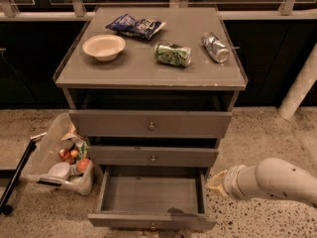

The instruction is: Close bottom drawer

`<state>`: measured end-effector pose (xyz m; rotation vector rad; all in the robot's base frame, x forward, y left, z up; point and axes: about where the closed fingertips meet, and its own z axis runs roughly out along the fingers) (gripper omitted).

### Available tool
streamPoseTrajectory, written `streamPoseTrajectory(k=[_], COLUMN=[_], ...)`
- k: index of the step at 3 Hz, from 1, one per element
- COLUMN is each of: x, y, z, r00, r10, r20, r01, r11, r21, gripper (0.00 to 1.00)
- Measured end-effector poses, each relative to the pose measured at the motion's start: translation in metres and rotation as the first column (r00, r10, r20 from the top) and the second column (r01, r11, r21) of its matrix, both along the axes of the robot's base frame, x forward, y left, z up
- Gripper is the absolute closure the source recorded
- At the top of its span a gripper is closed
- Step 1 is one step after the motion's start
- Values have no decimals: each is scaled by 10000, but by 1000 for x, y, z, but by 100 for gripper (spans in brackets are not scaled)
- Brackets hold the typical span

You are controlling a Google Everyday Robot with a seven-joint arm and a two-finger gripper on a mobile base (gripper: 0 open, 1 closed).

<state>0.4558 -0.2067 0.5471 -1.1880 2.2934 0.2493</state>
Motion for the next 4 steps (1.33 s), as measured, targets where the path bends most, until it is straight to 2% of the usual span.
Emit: streamPoseTrajectory(k=[1, 2, 3, 4], x=[-8, -17, -14, -4], y=[14, 36, 52, 52], z=[-18, -58, -98, -137], r00=[9994, 9955, 9899, 9864], r10=[345, 883, 1153, 1250], r20=[59, 339, 828, 1070], r01=[-346, -898, -1237, -1429], r11=[9992, 9950, 9868, 9730], r21=[186, 436, 1049, 1813], gripper=[100, 100, 100, 100])
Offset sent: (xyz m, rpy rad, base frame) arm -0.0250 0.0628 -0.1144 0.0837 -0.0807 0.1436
